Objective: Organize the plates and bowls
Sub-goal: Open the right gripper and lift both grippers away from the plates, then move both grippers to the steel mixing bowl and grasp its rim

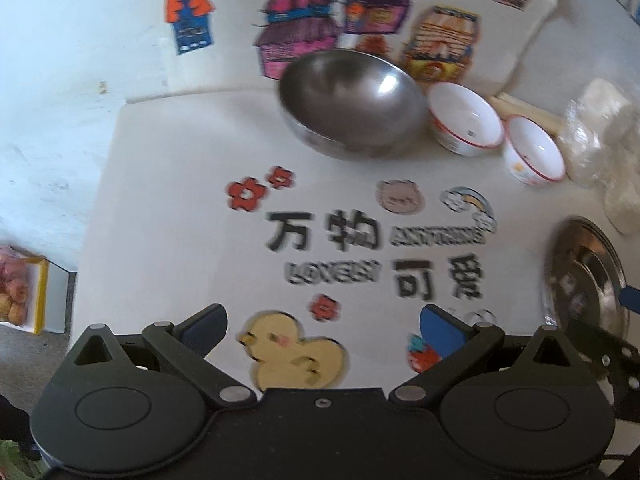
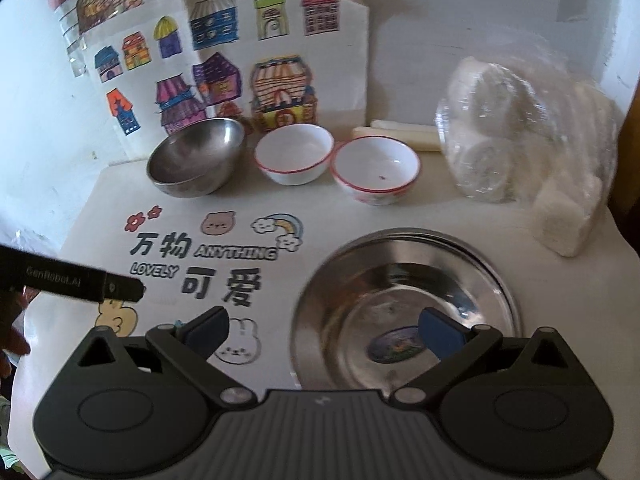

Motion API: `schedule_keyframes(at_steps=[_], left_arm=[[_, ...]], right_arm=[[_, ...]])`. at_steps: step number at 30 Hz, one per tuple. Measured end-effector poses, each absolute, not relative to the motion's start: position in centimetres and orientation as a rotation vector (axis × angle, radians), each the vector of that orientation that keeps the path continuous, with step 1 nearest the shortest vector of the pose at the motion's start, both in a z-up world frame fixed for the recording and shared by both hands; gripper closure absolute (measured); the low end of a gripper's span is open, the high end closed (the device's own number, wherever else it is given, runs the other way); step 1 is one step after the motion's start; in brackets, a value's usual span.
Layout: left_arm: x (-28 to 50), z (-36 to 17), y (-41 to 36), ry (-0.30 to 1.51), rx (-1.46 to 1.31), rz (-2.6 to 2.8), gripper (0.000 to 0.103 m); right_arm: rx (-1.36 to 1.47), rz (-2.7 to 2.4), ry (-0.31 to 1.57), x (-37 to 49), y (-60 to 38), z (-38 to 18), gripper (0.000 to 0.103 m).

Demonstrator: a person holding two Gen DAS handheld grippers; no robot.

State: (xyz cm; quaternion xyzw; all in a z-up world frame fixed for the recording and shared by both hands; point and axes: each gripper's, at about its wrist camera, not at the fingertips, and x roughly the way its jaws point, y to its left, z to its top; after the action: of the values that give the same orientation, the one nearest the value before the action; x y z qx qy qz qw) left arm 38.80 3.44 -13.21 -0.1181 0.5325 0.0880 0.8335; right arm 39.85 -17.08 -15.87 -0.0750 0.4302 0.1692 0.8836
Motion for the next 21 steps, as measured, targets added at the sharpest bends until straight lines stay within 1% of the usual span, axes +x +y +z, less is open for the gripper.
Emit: schedule_keyframes(at_steps=[9, 21], left_arm=[[41.4, -12.9, 8.5, 1.086, -0.234, 0.188, 0.001], [47.0, -11.6, 11.4, 0.997, -0.175, 0.137, 0.001]], right_arm=[[-0.155, 0.358, 0.886, 41.4, -13.5, -15.9, 0.000], [-0.077, 0.358, 0.854, 44.9, -9.5, -15.4, 0.000]])
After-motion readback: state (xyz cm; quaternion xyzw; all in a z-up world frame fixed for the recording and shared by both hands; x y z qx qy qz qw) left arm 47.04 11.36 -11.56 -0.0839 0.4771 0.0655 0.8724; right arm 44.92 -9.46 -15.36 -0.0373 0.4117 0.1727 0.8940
